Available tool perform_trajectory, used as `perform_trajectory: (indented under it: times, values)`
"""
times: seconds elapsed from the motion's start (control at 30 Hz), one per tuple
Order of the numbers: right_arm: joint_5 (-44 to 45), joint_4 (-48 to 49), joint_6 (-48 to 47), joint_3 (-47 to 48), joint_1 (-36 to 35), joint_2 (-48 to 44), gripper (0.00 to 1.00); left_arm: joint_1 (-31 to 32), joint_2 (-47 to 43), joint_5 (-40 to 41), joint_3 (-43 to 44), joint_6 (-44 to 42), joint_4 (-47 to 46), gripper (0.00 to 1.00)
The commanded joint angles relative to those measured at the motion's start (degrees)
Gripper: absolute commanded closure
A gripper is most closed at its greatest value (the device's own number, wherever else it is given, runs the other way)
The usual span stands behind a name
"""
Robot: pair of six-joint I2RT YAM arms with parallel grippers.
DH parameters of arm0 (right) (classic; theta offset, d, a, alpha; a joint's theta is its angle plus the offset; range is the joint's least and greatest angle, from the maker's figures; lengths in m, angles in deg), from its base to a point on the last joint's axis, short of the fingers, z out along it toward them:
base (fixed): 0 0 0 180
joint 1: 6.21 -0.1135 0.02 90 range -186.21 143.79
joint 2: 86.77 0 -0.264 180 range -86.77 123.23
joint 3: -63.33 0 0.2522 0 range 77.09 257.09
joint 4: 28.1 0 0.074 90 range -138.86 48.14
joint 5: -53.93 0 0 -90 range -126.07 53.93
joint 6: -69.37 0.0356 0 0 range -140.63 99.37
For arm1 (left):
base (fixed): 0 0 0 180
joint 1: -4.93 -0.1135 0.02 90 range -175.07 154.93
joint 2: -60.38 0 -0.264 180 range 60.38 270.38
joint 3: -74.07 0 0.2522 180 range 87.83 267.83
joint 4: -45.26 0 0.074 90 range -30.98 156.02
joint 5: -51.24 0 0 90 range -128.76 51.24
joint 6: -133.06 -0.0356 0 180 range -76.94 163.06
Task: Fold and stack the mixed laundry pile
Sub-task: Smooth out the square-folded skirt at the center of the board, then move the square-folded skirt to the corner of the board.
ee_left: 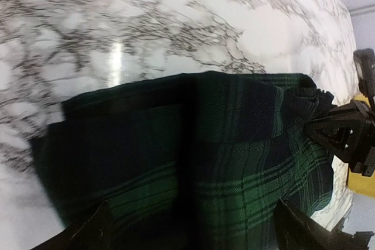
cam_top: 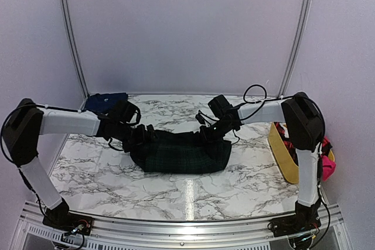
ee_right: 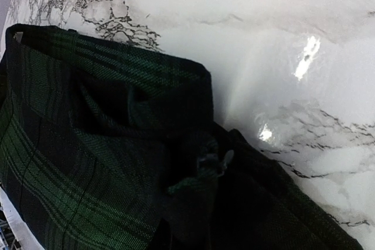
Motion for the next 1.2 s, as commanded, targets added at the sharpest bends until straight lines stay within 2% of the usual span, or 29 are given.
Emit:
perform_trajectory:
  times: [0.0, 0.1, 0.17, 0.2, 0.23, 0.27, 0.37, 0.57, 0.67, 0.8, 1.03, 1.17]
  values:
    - [2.2, -6.9, -1.6, 1.0, -0.1, 0.0, 0.92, -1.9, -11.1, 6.0, -5.3, 7.1, 10.3, 0.01]
    - [1.9, -6.4, -1.0, 0.0, -0.1, -0.9, 0.91, -2.5, -16.9, 4.7, -13.4, 12.7, 7.5, 0.01]
    - [1.9, -6.5, -1.0, -0.1, -0.1, -0.6, 0.86, -2.6, -20.1, 2.3, -20.7, 15.1, -0.4, 0.01]
    - [1.9, -7.0, -1.1, 0.1, -0.1, -0.2, 0.79, -2.8, -21.1, 0.4, -24.2, 16.8, -6.6, 0.01]
    - [2.3, -7.7, -1.2, 0.7, -0.1, 0.2, 0.67, -2.8, -21.2, -1.3, -27.3, 18.5, -12.3, 0.01]
    - [2.8, -8.6, -1.5, 1.3, 0.0, -0.2, 0.6, -2.8, -20.9, -3.0, -29.9, 20.0, -18.0, 0.01]
    - [5.4, -10.4, -2.3, 2.7, -0.1, -3.5, 0.49, -2.7, -19.4, -4.9, -30.1, 19.0, -21.6, 0.01]
    - [10.6, -17.1, -2.6, 3.7, -0.5, -10.5, 0.43, -2.9, -16.3, -7.2, -28.3, 16.6, -23.1, 0.01]
    - [12.1, -16.8, -1.2, 2.8, -2.7, -14.4, 0.44, -2.9, -13.7, -9.3, -28.8, 18.3, -26.4, 0.01]
    - [8.6, -13.3, 1.9, 0.4, -4.9, -16.4, 0.49, -2.9, -11.6, -11.4, -29.3, 20.4, -30.8, 0.01]
    - [2.3, -8.7, 3.2, -4.2, -7.3, -8.9, 0.62, -2.9, -8.4, -14.8, -28.1, 21.0, -31.9, 0.01]
    - [2.0, -8.4, 1.1, -4.9, -7.3, -4.0, 0.65, -2.9, -5.4, -17.3, -27.5, 21.8, -32.8, 0.01]
